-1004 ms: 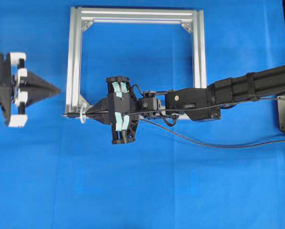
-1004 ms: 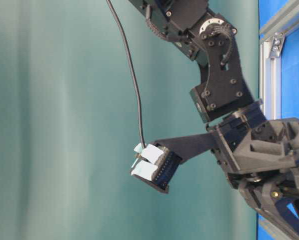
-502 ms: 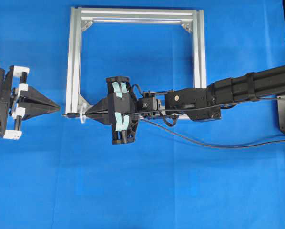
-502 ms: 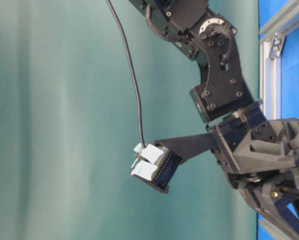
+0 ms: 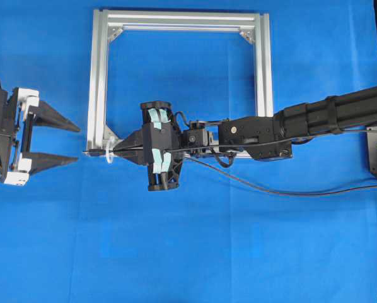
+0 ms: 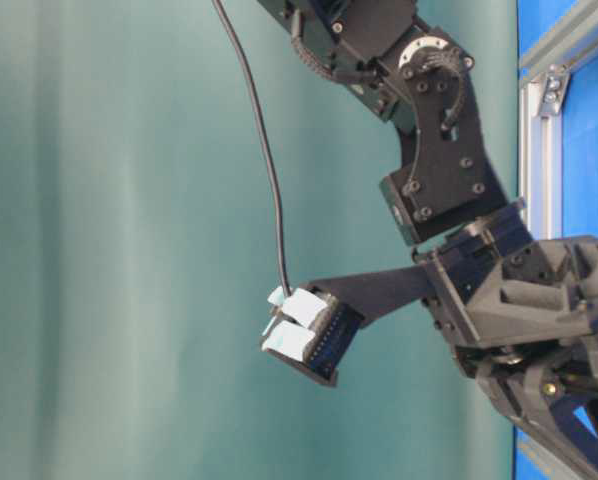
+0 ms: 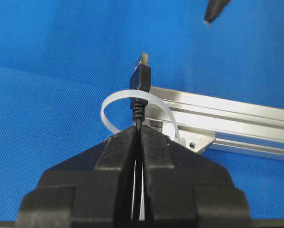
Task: Insert the wire through the string loop located on the left side.
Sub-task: 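Open the left gripper and move it toward the plug past the loop, then advance the open left gripper around the plug tip beyond the loop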
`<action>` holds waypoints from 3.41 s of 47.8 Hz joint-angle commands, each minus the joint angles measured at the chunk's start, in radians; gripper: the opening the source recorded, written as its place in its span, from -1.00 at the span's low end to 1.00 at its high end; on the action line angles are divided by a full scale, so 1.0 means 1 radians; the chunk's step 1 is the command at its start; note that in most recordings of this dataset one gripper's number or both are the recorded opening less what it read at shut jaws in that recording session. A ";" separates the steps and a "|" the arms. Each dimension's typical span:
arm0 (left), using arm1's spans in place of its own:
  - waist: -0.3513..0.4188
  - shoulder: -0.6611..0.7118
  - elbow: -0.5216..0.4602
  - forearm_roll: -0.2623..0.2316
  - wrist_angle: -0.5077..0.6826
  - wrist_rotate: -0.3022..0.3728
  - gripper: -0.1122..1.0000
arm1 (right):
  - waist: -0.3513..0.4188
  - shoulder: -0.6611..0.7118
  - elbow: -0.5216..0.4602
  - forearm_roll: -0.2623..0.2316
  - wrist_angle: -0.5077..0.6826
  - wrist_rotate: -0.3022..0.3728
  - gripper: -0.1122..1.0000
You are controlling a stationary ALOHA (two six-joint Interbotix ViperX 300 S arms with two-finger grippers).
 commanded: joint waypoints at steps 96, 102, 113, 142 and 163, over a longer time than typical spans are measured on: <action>0.009 0.362 -0.155 0.009 0.020 -0.005 0.78 | 0.003 -0.025 -0.014 0.002 -0.005 0.000 -0.80; 0.009 0.357 -0.153 0.011 0.006 -0.005 0.78 | 0.003 -0.025 -0.014 0.002 -0.008 0.000 -0.80; 0.009 0.356 -0.158 0.009 0.002 -0.005 0.78 | 0.003 -0.023 -0.014 0.002 -0.005 0.000 -0.80; 0.008 0.357 -0.161 0.009 0.002 -0.002 0.77 | 0.005 -0.025 -0.014 0.002 -0.003 0.000 -0.80; 0.009 0.356 -0.164 0.011 0.002 0.006 0.74 | 0.003 -0.025 -0.014 0.002 -0.003 0.000 -0.80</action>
